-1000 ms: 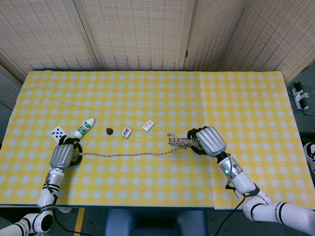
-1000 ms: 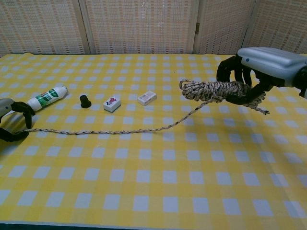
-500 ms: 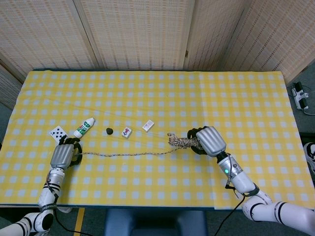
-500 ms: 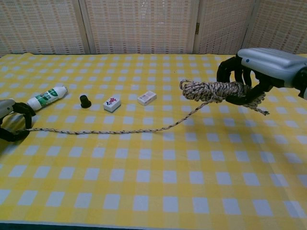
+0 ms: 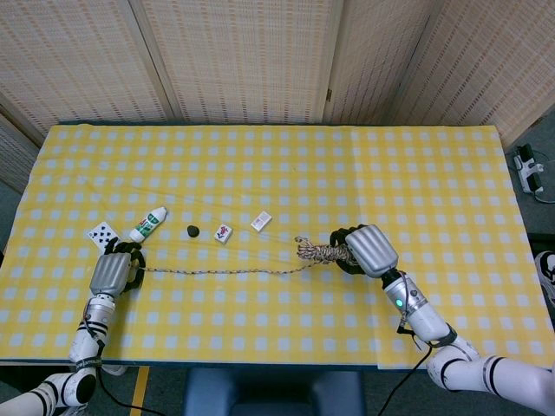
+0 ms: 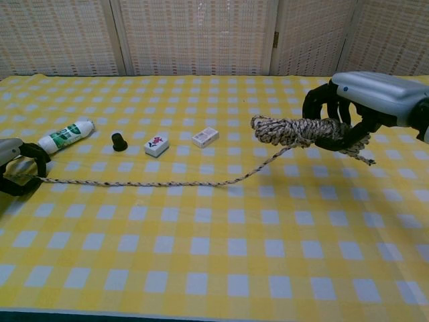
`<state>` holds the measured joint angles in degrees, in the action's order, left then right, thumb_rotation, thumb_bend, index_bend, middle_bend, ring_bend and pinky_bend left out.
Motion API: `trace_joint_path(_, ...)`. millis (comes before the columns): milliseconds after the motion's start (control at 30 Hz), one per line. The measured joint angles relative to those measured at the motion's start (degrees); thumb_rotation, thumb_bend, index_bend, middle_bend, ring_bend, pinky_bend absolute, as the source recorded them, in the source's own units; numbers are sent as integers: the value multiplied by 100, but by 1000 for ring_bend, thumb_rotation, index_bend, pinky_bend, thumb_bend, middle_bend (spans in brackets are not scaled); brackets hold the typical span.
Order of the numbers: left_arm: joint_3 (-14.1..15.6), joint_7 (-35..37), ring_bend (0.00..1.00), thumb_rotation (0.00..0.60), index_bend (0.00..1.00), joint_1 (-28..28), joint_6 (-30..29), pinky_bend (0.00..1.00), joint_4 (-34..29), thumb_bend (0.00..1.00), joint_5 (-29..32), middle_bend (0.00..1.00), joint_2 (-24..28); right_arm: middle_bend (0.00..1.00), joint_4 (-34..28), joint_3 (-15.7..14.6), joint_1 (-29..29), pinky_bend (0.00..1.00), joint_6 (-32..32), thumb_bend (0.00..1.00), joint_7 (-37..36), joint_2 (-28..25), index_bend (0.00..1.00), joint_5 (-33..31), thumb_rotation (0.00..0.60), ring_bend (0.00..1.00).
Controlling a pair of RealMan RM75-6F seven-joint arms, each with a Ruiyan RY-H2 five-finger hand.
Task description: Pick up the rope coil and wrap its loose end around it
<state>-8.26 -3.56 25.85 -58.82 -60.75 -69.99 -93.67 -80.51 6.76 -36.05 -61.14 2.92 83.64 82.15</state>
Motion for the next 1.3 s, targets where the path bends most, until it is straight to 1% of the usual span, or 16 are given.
trace_joint_path(167, 3, 104, 222, 600, 638, -42, -179, 11, -159, 588, -117, 277, 103, 549, -105, 15, 45, 557, -150, 773, -142, -84, 663, 89, 600, 605)
trace_joint_path(367, -60, 304, 232, 600, 640, -123, -624, 14, -641, 591, -354, 287, 446, 557, -390, 5, 133, 557, -385, 774, -523, -264, 672, 293, 600, 610)
trace_joint_path(500, -133, 401, 234, 600, 640, -145, -923, 15, -1148, 590, -595, 290, 825, 564, -678, -49, 180, 563, -543, 786, -931, -421, 681, 566, 600, 614)
trace_joint_path(600, -209, 422, 234, 600, 640, -108, -1041, 15, -1582, 590, -749, 291, 1118, 565, -968, -153, 175, 563, -580, 786, -1243, -553, 681, 849, 600, 615)
trace_joint_path(700, -315, 402, 232, 600, 640, 1, -1043, 14, -2053, 590, -847, 291, 1405, 567, -1243, -282, 104, 565, -480, 786, -1436, -644, 683, 1078, 600, 616)
trace_joint_path(800, -455, 349, 228, 600, 640, 184, -944, 14, -2536, 590, -893, 291, 1662, 570, -1456, -346, -18, 570, -262, 786, -1529, -656, 688, 1161, 600, 618)
trace_joint_path(1000, -803, 78, 223, 600, 639, 690, -618, 10, -3381, 589, -863, 291, 1970, 579, -1785, -305, -320, 579, 267, 795, -1605, -514, 695, 1013, 600, 630)
trace_joint_path(1100, -966, -137, 222, 600, 639, 954, -456, 11, -3706, 590, -786, 291, 2036, 581, -1882, -218, -433, 581, 458, 808, -1610, -368, 701, 777, 600, 633)
trace_joint_path(1300, -1134, -442, 222, 600, 639, 1287, -249, 11, -4289, 589, -611, 291, 2093, 583, -1978, -21, -607, 581, 789, 808, -1611, 2, 707, 184, 600, 632)
